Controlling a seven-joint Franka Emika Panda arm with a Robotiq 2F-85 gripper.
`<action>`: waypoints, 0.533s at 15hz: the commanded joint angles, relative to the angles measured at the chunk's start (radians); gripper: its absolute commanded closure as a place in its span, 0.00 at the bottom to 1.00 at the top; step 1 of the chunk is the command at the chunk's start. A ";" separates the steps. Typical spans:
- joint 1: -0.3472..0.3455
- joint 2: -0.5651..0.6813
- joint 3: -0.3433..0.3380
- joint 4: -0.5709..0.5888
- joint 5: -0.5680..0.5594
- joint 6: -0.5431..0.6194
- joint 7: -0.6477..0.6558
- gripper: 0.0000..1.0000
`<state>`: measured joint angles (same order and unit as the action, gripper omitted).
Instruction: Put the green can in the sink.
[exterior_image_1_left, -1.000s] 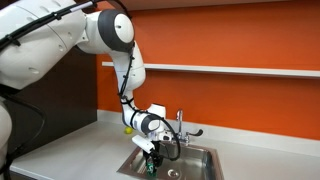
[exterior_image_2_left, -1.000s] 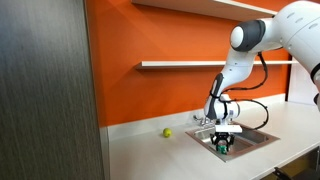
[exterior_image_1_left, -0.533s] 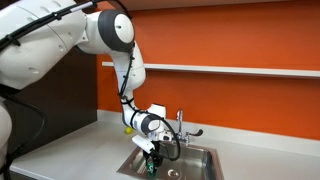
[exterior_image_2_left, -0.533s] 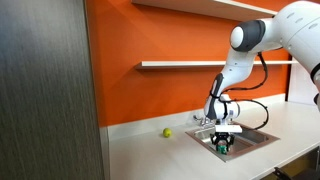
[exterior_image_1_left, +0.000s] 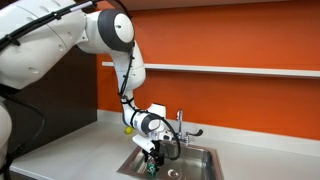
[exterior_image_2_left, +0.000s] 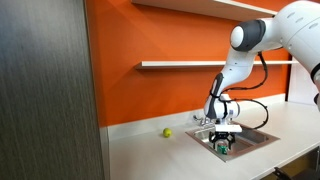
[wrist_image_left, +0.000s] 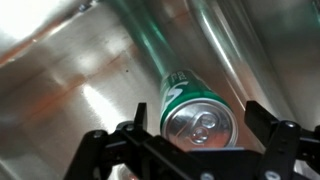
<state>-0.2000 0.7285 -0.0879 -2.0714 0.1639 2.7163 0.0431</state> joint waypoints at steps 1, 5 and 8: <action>-0.017 -0.050 0.015 -0.024 0.013 0.006 -0.007 0.00; -0.008 -0.086 0.007 -0.034 0.008 0.008 0.000 0.00; -0.004 -0.107 -0.001 -0.038 0.005 0.011 0.004 0.00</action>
<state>-0.1999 0.6713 -0.0894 -2.0745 0.1639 2.7179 0.0431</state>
